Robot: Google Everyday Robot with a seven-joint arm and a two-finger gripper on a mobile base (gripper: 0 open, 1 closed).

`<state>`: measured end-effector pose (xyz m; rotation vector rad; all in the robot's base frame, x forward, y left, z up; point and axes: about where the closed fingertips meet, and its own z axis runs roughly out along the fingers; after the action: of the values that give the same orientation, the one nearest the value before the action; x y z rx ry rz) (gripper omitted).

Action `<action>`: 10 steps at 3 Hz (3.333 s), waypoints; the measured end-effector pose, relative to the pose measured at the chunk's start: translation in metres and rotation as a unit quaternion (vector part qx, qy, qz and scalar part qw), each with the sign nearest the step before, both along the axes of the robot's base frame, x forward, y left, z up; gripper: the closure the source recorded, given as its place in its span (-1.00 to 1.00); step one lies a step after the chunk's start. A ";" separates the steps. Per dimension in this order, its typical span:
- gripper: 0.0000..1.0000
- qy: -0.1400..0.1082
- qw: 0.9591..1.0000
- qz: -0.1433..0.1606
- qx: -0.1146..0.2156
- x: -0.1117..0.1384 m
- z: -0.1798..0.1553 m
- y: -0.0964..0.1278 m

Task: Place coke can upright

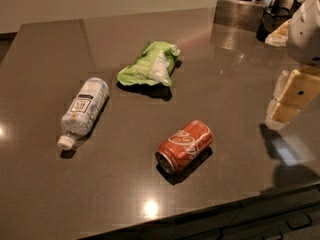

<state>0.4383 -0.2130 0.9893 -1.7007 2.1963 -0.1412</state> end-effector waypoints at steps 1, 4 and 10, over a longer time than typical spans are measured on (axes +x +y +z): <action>-1.00 0.000 1.000 0.002 0.000 0.000 0.001 0.001; -1.00 0.015 0.984 0.178 0.006 0.003 -0.014 0.055; -1.00 0.069 0.897 0.433 -0.058 -0.048 -0.110 0.146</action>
Offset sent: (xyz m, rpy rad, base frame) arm 0.0024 0.0311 -0.0208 0.0149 0.0513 0.1961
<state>0.3906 -0.0668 0.8790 -2.6401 1.3223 0.0854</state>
